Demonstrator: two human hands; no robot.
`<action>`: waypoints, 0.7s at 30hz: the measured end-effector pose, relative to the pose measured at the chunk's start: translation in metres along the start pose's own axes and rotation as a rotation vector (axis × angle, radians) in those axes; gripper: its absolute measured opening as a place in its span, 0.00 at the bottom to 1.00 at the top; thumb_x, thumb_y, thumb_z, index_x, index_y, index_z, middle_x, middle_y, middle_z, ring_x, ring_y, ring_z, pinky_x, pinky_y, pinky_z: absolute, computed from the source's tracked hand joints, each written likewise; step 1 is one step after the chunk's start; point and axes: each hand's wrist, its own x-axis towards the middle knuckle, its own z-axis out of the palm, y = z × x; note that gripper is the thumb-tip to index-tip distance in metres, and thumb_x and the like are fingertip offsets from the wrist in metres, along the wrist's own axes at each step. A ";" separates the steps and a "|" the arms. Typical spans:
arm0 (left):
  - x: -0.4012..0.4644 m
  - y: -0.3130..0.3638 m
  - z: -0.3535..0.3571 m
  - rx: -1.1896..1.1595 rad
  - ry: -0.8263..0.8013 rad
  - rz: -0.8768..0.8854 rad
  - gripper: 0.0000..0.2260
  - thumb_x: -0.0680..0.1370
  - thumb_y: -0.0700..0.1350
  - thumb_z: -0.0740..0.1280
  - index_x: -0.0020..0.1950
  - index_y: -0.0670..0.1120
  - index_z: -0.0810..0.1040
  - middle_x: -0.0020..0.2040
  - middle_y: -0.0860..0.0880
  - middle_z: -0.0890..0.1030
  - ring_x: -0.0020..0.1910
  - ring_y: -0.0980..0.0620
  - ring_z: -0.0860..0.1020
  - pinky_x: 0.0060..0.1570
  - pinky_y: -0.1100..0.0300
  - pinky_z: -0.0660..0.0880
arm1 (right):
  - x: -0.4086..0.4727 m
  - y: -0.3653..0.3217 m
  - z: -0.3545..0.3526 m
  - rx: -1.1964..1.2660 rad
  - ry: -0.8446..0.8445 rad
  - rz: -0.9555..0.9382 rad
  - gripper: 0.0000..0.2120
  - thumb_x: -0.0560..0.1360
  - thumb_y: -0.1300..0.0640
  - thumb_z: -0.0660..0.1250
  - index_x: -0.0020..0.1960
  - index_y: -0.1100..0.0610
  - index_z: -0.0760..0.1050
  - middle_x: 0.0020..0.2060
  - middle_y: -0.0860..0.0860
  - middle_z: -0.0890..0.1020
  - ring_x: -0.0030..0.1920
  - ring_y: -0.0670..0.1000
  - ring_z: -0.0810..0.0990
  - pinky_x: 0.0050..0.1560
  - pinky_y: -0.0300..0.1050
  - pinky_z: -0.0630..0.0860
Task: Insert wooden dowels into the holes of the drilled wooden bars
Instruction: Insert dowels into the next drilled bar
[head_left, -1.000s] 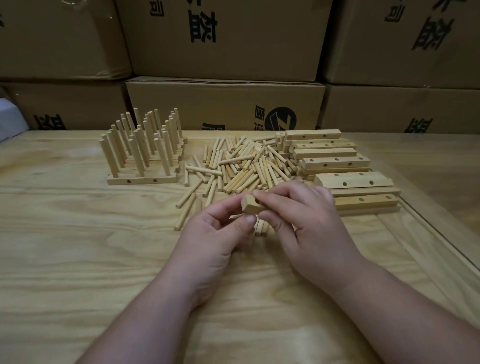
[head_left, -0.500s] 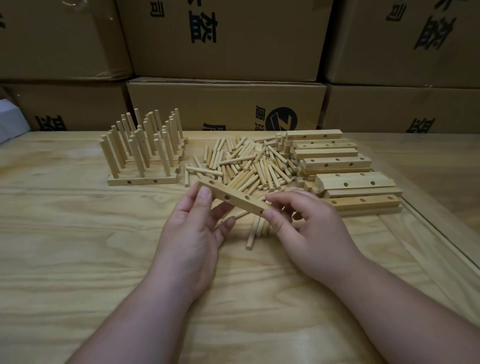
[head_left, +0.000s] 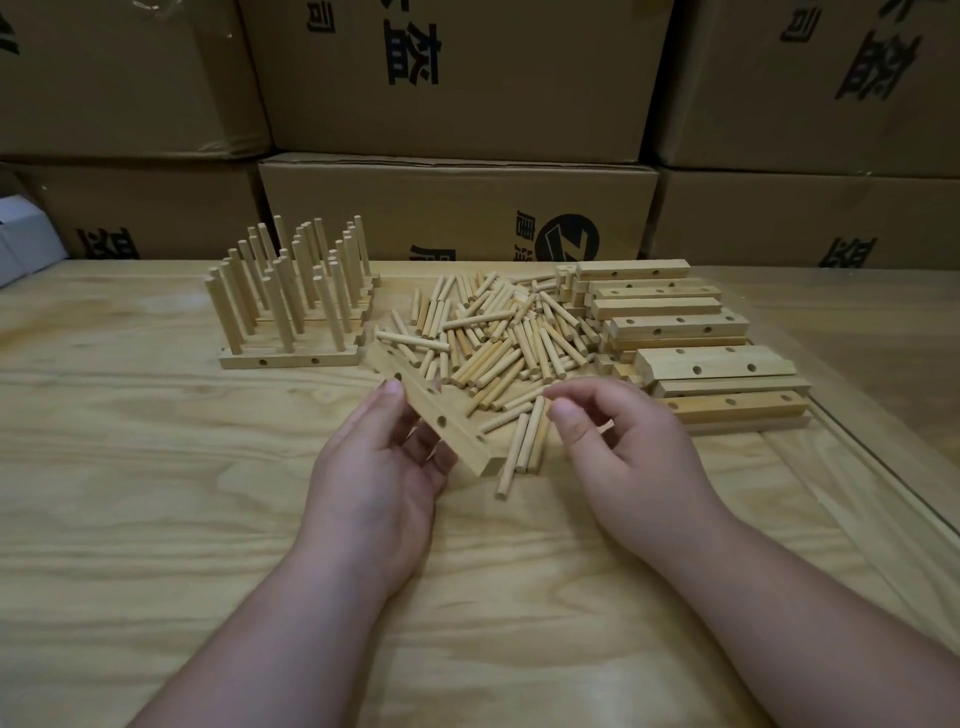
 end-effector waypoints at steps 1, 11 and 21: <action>0.000 0.000 -0.001 -0.002 0.009 -0.007 0.10 0.83 0.45 0.63 0.59 0.43 0.79 0.44 0.48 0.87 0.39 0.52 0.85 0.44 0.53 0.82 | 0.001 0.001 0.000 -0.098 -0.073 0.027 0.10 0.80 0.48 0.65 0.61 0.42 0.78 0.52 0.38 0.77 0.51 0.40 0.75 0.53 0.39 0.72; 0.000 -0.002 0.000 0.046 -0.043 0.002 0.17 0.76 0.48 0.68 0.62 0.44 0.78 0.43 0.49 0.84 0.38 0.53 0.83 0.38 0.58 0.81 | -0.001 0.003 0.004 -0.481 -0.339 0.069 0.13 0.78 0.36 0.59 0.54 0.40 0.76 0.52 0.39 0.65 0.58 0.43 0.63 0.60 0.45 0.58; -0.004 -0.001 0.003 0.041 -0.025 -0.013 0.15 0.81 0.46 0.65 0.67 0.44 0.77 0.41 0.49 0.84 0.36 0.54 0.81 0.47 0.52 0.74 | 0.003 -0.008 -0.002 -0.625 -0.206 0.277 0.17 0.78 0.50 0.61 0.66 0.51 0.72 0.54 0.48 0.77 0.57 0.53 0.76 0.60 0.54 0.74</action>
